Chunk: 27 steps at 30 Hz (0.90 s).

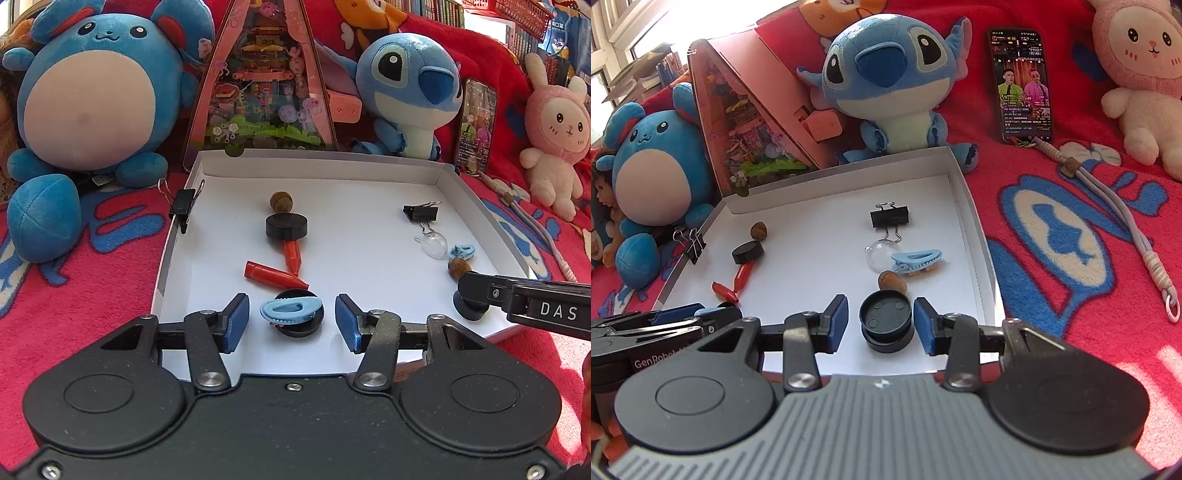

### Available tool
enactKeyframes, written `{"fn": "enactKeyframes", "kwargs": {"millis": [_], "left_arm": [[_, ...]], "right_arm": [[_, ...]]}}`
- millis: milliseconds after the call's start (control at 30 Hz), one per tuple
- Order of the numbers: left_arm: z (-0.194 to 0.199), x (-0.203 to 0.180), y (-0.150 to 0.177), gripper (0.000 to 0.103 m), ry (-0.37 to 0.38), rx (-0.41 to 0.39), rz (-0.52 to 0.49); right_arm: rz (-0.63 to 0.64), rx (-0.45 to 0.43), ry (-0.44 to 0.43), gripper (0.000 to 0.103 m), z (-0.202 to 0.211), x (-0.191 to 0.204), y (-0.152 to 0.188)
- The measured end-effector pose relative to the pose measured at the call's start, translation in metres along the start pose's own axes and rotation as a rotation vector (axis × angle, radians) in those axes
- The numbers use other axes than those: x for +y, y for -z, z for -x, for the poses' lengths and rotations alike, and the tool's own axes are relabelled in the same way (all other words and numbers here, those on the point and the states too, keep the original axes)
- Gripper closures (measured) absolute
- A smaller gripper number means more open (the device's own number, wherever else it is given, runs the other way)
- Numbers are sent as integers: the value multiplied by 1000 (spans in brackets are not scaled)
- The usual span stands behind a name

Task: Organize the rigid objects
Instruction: 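Open the left tool releasing the hair clip while the right tool releases the lid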

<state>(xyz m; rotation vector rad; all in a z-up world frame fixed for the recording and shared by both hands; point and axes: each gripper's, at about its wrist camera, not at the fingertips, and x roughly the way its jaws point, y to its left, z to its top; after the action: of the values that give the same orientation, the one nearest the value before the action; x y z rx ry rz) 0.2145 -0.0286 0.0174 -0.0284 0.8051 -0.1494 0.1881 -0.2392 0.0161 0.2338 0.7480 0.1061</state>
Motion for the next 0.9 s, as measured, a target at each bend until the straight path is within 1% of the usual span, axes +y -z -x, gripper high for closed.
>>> {"fn": "enactKeyframes", "kwargs": {"millis": [200,400,567,633,667,767,900], "left_arm": [[5,-1,2,43,-12,-22,-12],[12,-1,3,39,-14,-39,-17],[18,-1,4,37,-10,-52,-16],[21,-1,5,36,-6,-54,-15],[24,-1,5,35,-3,-58,-15],[34,0,9,26,4,-80,-13],[48,0,16,25,9,-102,-20]], "right_arm": [[16,-16,5,39,4,3,0],[21,-25,10,34,6,4,2],[20,-38,14,28,9,4,4],[19,-48,16,22,11,3,4],[19,-54,17,21,13,3,5],[22,-74,22,18,19,2,7],[25,-102,36,15,28,0,11]]}}
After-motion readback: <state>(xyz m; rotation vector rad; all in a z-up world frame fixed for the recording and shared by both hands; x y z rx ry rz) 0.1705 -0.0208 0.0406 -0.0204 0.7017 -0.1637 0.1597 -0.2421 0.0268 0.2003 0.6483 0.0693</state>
